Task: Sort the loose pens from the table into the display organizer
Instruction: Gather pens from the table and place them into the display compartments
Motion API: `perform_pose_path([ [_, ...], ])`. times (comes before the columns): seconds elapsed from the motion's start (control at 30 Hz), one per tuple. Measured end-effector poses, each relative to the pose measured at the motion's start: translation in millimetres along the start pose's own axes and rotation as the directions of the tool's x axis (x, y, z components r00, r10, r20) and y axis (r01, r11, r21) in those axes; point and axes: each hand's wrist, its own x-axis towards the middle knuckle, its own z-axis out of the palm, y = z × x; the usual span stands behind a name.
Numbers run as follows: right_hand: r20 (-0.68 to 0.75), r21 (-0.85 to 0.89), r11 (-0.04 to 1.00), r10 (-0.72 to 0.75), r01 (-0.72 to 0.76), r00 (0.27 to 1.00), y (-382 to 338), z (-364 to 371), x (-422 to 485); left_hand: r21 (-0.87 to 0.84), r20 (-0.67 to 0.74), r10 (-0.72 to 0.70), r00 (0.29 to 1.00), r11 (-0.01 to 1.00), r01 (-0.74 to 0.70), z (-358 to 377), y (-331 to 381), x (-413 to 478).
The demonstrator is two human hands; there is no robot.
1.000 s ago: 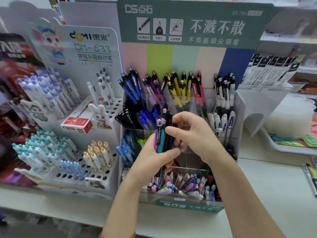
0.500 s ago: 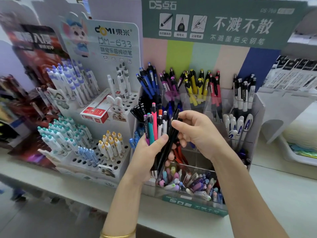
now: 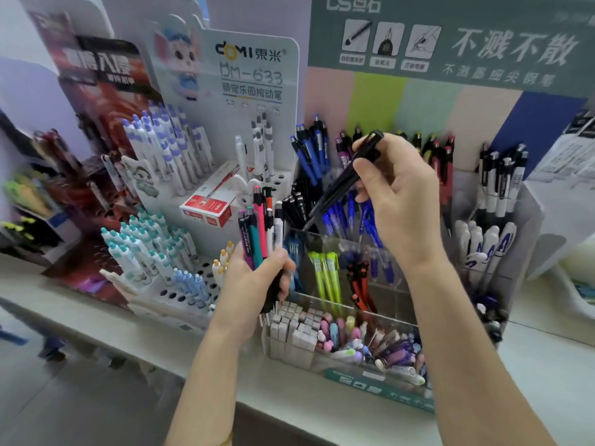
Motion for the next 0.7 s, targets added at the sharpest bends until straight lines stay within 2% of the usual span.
perform_pose_path([
  [0.1,-0.039,-0.169,0.979,-0.12,0.112,0.992,-3.5,14.8,2.6,-0.043,0.144,0.01,0.99,0.999,-0.003,-11.1,6.5,8.8],
  [0.2,-0.008,-0.294,0.939,-0.191,0.181,0.981,-4.5,29.7,2.0,-0.065,0.278,0.017,0.96,0.998,0.001,-22.7,6.1,19.0],
  [0.27,0.033,-0.354,0.924,-0.142,0.144,0.989,-3.6,40.5,-1.1,-0.047,0.354,0.013,0.935,0.999,0.004,-31.5,3.4,25.7],
  [0.37,0.08,-0.414,0.91,0.013,0.021,0.997,-1.2,54.9,-8.0,-0.029,0.437,0.012,0.899,1.0,0.001,-41.7,0.1,32.4],
  [0.47,0.097,-0.518,0.855,0.1,-0.035,0.99,2.4,65.1,-14.4,-0.036,0.492,0.062,0.868,0.998,-0.051,-47.2,-1.6,33.9],
  [0.6,0.084,-0.654,0.748,0.219,-0.112,0.972,10.9,73.7,-19.7,-0.02,0.498,0.118,0.859,0.992,-0.125,-52.9,0.2,34.6],
  [0.7,0.104,-0.651,0.745,0.276,-0.144,0.956,11.6,77.0,-25.2,0.008,0.501,0.137,0.854,0.987,-0.163,-53.9,1.6,34.5],
])
